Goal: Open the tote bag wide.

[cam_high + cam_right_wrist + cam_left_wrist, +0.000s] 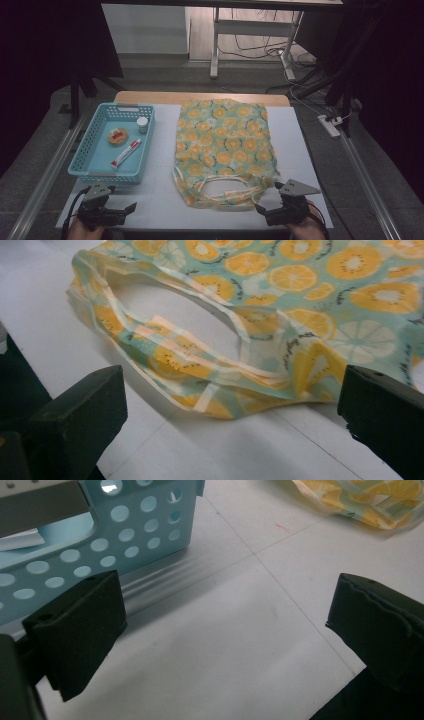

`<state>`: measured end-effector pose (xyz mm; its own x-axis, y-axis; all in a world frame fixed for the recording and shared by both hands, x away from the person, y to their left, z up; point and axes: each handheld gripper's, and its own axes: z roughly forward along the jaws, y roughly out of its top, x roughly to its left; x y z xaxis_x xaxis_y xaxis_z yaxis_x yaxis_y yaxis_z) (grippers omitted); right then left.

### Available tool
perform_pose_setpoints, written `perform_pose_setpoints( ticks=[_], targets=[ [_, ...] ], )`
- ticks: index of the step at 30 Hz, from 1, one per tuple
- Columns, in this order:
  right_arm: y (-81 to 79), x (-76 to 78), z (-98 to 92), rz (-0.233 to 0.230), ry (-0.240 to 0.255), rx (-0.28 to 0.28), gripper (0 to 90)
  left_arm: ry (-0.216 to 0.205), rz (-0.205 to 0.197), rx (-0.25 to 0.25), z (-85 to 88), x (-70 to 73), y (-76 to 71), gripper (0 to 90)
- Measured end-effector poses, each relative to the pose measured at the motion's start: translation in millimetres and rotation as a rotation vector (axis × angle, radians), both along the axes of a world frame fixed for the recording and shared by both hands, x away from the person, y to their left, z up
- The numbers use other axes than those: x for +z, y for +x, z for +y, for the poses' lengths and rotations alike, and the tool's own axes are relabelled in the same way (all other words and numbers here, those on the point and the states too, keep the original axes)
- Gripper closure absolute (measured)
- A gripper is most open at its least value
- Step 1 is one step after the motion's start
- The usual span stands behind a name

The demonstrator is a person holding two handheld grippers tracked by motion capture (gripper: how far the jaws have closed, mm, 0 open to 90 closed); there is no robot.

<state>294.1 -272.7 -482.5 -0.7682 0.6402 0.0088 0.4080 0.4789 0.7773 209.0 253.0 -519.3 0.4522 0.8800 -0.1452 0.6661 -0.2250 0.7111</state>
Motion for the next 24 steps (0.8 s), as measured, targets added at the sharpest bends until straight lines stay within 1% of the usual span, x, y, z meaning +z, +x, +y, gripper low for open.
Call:
perform_pose_setpoints(
  ticks=[3, 4, 6, 16, 21, 22, 24],
  targets=[
    [3.1, 0.0, 3.2, 0.01, 0.007, 0.006, 0.2, 0.0, 0.0, 0.0, -0.1, 0.0, 0.0, 2.3],
    [6.1, 0.0, 6.8, 0.022, 0.008, 0.011, 0.2, 0.0, 0.0, 0.001, -0.3, -0.1, 0.0, 2.3],
    [9.0, -0.5, 11.3, 0.024, 0.004, 0.015, 0.2, 0.0, 0.0, 0.001, -0.3, -0.1, 0.1, 2.3],
    [23.5, -5.5, 34.8, 0.063, -0.033, 0.077, 0.2, 0.001, 0.001, 0.0, -0.4, -0.2, 0.3, 2.3],
    [30.3, -12.0, 47.6, 0.082, -0.075, 0.107, 0.3, 0.002, 0.002, -0.001, -0.5, -0.2, 0.3, 2.4],
    [30.3, -12.0, 47.6, 0.082, -0.075, 0.107, 0.3, 0.002, 0.002, -0.002, -0.5, -0.2, 0.3, 2.4],
    [35.7, -15.2, 55.1, 0.084, -0.087, 0.115, 1.8, 0.002, 0.003, -0.003, -0.6, -0.3, 0.4, 2.4]
  ],
)
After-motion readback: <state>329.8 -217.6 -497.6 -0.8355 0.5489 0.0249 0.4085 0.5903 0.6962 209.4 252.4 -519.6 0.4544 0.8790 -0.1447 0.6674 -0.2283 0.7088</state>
